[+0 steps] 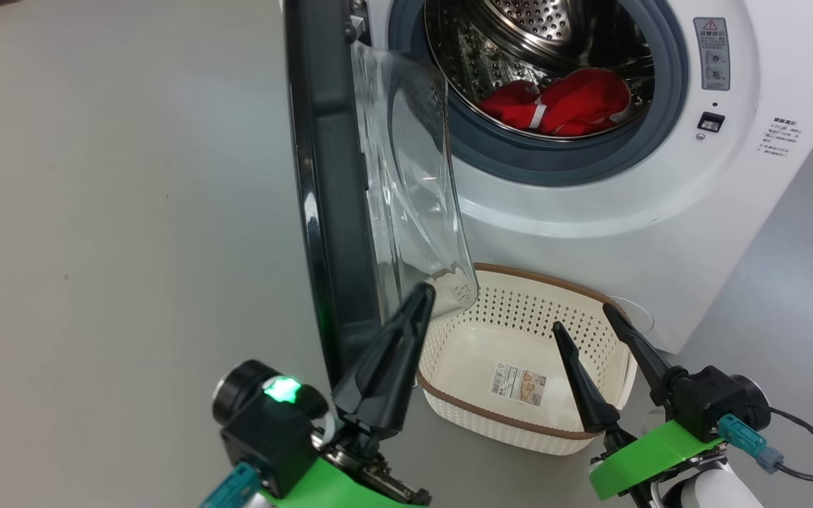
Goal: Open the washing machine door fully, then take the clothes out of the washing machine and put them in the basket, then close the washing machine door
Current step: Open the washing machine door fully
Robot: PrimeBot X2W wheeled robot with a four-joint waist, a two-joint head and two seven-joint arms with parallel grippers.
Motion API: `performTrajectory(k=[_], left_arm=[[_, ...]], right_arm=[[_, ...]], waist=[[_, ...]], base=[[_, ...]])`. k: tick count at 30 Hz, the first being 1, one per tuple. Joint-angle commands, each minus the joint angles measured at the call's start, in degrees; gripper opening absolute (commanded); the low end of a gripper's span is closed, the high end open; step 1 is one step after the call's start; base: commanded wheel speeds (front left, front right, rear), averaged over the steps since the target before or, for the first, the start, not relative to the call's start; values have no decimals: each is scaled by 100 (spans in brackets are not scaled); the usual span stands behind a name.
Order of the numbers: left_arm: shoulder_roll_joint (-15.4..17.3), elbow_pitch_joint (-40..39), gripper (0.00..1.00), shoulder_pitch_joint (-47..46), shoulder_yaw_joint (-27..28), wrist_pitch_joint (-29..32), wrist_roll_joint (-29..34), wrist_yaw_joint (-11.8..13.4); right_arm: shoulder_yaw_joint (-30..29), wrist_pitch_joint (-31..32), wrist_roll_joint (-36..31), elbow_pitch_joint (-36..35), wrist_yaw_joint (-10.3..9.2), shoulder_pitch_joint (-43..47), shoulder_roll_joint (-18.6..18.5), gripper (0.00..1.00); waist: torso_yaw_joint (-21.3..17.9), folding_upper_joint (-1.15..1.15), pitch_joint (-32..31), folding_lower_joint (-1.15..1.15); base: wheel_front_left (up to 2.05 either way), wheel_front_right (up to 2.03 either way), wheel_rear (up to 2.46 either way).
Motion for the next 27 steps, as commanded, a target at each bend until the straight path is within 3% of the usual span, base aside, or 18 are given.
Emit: performTrajectory(k=[1, 11, 27], left_arm=[[39, -84, 0, -134, 128, 34, -31, 35], [41, 654, 0, -112, -139, 457, -113, 161], [195, 1134, 0, -42, 213, 645, -111, 681]], right_arm=[[91, -37, -61, -118, 20, -239, 22, 100], [134, -37, -15, -74, 20, -249, 23, 100], [176, -37, 64, -28, 20, -197, 23, 100]], waist=[[-7, 0, 8, 0], [-66, 0, 12, 0], [23, 0, -27, 0]], base=[[0, 0, 0], [0, 0, 0], [0, 0, 0]])
